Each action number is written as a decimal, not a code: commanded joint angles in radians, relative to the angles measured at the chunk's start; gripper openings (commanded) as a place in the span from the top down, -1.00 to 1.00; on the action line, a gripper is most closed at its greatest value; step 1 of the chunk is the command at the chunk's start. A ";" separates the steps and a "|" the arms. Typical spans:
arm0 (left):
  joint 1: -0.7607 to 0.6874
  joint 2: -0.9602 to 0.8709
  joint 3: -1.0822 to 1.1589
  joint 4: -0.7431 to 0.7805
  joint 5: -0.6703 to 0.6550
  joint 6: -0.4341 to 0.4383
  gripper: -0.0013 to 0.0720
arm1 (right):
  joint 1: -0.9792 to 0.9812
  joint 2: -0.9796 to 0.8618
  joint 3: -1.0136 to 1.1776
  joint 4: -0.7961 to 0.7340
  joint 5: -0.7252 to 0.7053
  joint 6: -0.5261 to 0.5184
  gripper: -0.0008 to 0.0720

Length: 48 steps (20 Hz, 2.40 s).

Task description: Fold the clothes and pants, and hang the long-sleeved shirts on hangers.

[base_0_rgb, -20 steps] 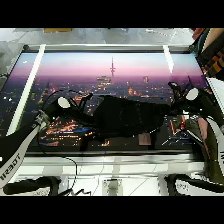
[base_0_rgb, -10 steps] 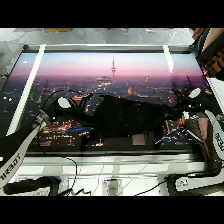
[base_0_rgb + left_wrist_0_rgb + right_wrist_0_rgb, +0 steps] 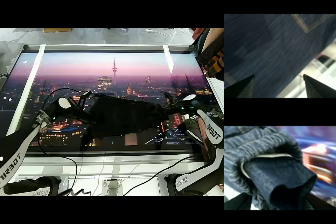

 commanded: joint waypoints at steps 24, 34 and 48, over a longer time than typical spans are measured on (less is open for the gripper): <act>0.353 0.402 0.372 0.312 -0.014 0.057 0.93 | -0.461 0.624 0.554 -0.849 0.178 0.730 0.86; 0.353 0.401 0.370 0.311 -0.014 0.057 0.93 | -0.747 0.655 0.549 -0.975 0.511 0.939 0.85; 0.353 0.401 0.370 0.311 -0.014 0.057 0.93 | -0.745 0.655 0.548 -0.803 0.348 0.911 0.55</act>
